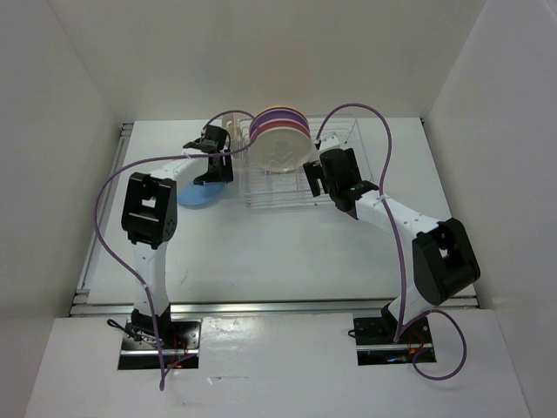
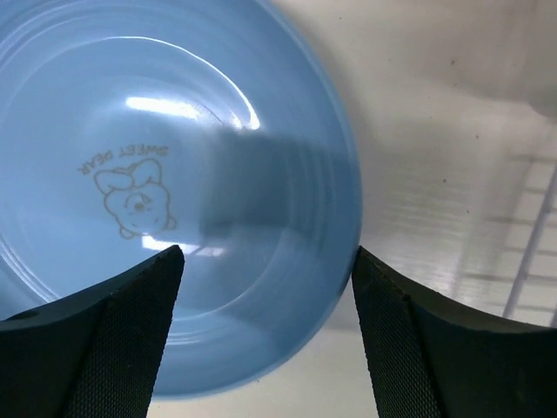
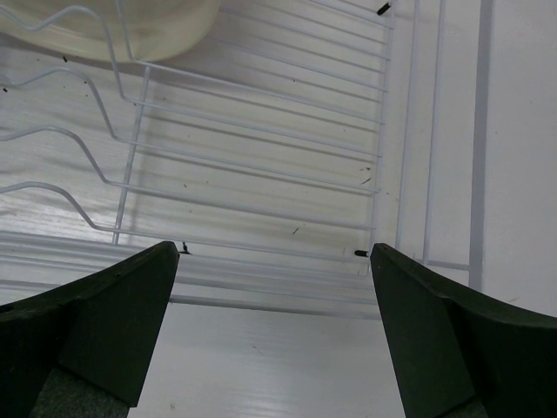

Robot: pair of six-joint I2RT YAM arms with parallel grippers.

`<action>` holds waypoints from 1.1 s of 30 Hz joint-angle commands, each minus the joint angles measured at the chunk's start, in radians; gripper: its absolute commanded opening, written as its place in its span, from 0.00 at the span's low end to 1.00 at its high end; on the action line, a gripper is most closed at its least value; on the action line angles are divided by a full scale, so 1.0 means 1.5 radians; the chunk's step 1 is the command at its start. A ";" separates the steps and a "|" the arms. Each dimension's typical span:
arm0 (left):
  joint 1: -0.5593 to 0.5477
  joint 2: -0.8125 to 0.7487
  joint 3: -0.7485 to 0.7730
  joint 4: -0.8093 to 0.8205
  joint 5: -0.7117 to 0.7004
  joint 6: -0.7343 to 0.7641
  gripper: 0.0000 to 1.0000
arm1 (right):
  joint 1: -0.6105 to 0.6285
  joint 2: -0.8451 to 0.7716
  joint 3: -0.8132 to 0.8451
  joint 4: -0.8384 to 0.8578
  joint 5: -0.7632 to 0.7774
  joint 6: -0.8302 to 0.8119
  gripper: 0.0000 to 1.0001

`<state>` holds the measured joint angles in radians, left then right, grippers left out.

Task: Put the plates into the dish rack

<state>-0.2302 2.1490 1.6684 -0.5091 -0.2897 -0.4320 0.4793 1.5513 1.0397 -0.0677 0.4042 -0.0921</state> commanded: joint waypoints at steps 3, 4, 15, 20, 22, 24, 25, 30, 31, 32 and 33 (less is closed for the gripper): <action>0.000 -0.152 -0.037 0.042 0.016 0.038 0.93 | -0.004 -0.017 0.018 0.006 -0.003 0.003 1.00; 0.000 -0.161 -0.037 0.042 0.016 0.052 0.93 | -0.004 -0.017 0.018 0.006 -0.010 0.003 1.00; 0.052 -0.235 -0.077 0.084 0.028 0.092 1.00 | -0.004 -0.017 0.005 0.012 -0.010 0.003 1.00; 0.214 -0.188 -0.054 0.084 0.248 0.100 1.00 | -0.004 -0.023 0.005 0.019 -0.010 0.003 1.00; 0.254 -0.161 -0.037 0.078 0.284 0.115 1.00 | -0.004 -0.023 0.005 0.019 -0.010 0.003 1.00; 0.271 -0.140 -0.024 0.066 0.299 0.132 1.00 | -0.004 -0.023 0.005 0.019 -0.004 0.003 1.00; 0.277 -0.129 -0.018 0.060 0.307 0.141 0.98 | -0.004 -0.023 0.005 0.019 -0.004 0.003 1.00; 0.313 -0.060 -0.010 0.051 0.352 0.153 0.95 | -0.004 -0.017 0.005 0.012 -0.004 0.003 1.00; 0.320 -0.051 -0.010 0.057 0.368 0.160 0.94 | -0.004 -0.017 0.011 0.006 -0.004 0.003 1.00; 0.320 -0.043 -0.010 0.057 0.384 0.160 0.94 | -0.004 -0.017 0.011 0.006 -0.004 0.003 1.00; 0.327 -0.027 -0.010 0.057 0.408 0.160 0.92 | -0.004 -0.017 0.011 0.006 -0.004 0.003 1.00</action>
<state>0.2474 2.0701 1.6180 -0.4240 0.1940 -0.2298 0.4793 1.5513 1.0397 -0.0677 0.3882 -0.0914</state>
